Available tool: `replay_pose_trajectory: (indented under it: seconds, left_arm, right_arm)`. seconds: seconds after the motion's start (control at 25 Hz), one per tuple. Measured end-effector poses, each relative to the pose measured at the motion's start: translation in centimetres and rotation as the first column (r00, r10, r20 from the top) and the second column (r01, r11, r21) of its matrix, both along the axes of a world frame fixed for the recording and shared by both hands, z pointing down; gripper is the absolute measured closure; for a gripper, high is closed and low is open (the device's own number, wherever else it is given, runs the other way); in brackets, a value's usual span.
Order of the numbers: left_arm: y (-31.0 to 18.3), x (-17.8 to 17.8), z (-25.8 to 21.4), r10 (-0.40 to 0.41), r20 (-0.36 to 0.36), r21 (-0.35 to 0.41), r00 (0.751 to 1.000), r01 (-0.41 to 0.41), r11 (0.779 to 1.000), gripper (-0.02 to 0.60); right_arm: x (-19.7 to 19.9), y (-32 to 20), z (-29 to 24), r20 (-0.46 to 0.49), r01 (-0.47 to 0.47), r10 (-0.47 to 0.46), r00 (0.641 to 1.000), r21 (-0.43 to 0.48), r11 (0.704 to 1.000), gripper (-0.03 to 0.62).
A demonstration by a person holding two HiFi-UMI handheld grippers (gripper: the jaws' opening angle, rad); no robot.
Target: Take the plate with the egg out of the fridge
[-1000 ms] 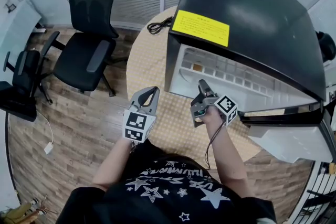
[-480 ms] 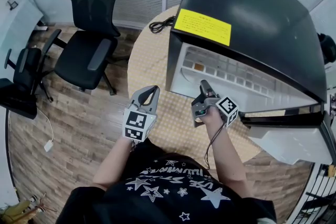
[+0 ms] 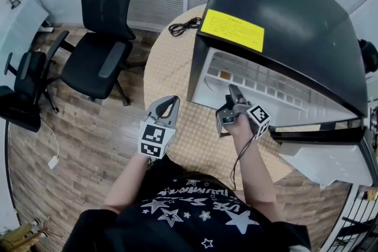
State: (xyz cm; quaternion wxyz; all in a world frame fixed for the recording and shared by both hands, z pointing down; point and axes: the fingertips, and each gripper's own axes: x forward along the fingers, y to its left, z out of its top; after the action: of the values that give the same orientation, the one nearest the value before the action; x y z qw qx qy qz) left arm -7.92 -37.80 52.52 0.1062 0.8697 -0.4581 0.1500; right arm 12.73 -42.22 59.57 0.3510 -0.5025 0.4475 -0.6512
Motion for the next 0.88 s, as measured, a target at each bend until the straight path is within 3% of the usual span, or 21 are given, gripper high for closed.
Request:
replay_pose_trajectory:
  seconds: [0.32,0.48,0.68,0.88]
  left_arm:
    - [-0.1,-0.5,-0.1,-0.002,0.003,-0.003,1.000,0.002,1.000,0.572]
    - [-0.1,-0.3,-0.1,0.003,0.003,-0.003,1.000,-0.003,1.000,0.572]
    - [0.0,-0.3,-0.1,0.007,0.004,-0.005,1.000,-0.007,1.000,0.572]
    - [0.2,-0.2,0.0,0.010,0.007,-0.008,1.000,-0.010,1.000,0.572]
  right_arm:
    - [-0.5,-0.8,0.2,-0.042,0.025,-0.024,0.999,0.027,0.999,0.369]
    - [-0.3,-0.3,1.3,-0.077,0.042,-0.042,0.996,-0.003,0.999,0.538]
    - [-0.4,-0.3,1.5,-0.084,0.040,-0.041,0.996,-0.023,0.999,0.550]
    - [-0.3,-0.1,1.4,-0.077,0.036,-0.034,0.996,0.021,0.999,0.561]
